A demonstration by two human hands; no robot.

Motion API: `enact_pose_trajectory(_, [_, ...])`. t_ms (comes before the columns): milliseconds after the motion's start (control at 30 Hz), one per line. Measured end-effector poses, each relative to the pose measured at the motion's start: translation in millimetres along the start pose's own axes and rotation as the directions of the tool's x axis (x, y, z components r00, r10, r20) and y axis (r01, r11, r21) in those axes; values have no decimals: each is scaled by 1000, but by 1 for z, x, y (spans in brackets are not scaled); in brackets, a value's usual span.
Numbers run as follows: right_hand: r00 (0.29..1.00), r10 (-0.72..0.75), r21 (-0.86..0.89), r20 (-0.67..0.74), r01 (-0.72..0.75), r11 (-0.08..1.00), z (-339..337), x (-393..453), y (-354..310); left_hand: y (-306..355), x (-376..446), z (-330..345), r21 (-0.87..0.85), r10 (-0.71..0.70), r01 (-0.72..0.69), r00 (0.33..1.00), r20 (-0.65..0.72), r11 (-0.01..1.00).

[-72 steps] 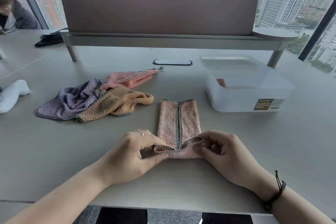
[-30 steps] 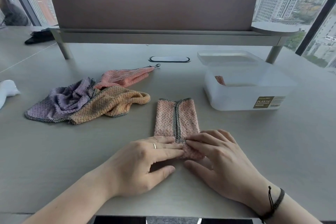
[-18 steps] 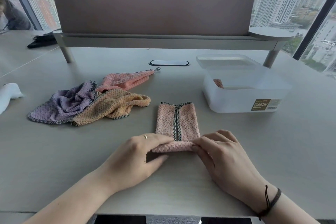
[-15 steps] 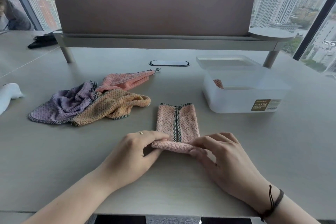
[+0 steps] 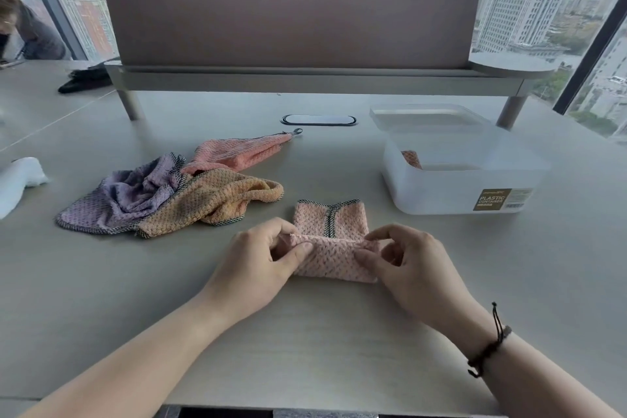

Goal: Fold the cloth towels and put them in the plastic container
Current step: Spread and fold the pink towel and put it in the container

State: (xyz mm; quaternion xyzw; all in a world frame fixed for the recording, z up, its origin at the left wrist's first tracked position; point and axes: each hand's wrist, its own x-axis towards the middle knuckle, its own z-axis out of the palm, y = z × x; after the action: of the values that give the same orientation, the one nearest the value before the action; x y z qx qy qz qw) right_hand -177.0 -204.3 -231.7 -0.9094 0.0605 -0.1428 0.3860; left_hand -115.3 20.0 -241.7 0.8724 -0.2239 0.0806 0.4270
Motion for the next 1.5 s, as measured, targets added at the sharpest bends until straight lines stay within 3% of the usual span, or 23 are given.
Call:
enact_pose_trajectory(400, [1000, -26, -300, 12, 29, 954, 5, 2, -4, -1, 6, 6, 254, 77, -53, 993, -85, 966])
enact_pose_trajectory(533, [984, -152, -308, -88, 118, 944, 5, -3, -3, 4, 2, 5, 309, 249, -205, 962, -110, 929])
enact_pose_trajectory(633, [904, -401, -315, -147, 341, 885, 7, -9, -2, 4, -5, 5, 263, 427, -420, 904, 35, 868])
enact_pose_trajectory(700, [870, -490, -330, -52, 448, 831, 9, -12, 2, 2, -8, 6, 210, 425, -469, 878, 222, 858])
enact_pose_trajectory(767, [871, -485, -353, 81, 480, 803, 11, -12, 5, -1, -9, 6, 190, 370, -449, 864, 341, 873])
enact_pose_trajectory(833, [883, -442, -343, 161, 469, 814, 11, -12, 7, -2, -9, 6, 179, 336, -423, 864, 375, 888])
enact_pose_trajectory(1067, [899, -402, -356, 176, 439, 825, 10, -7, 6, -5, -3, 6, 193, 286, -380, 877, 386, 905])
enact_pose_trajectory(1300, [890, -436, -357, 136, 454, 816, 8, -3, 8, 0, -7, 2, 175, 251, -302, 931, 264, 937])
enact_pose_trajectory(1500, [921, -372, -265, 114, 389, 882, -4, -19, 7, -3, -10, -3, 112, 216, -227, 971, 98, 967])
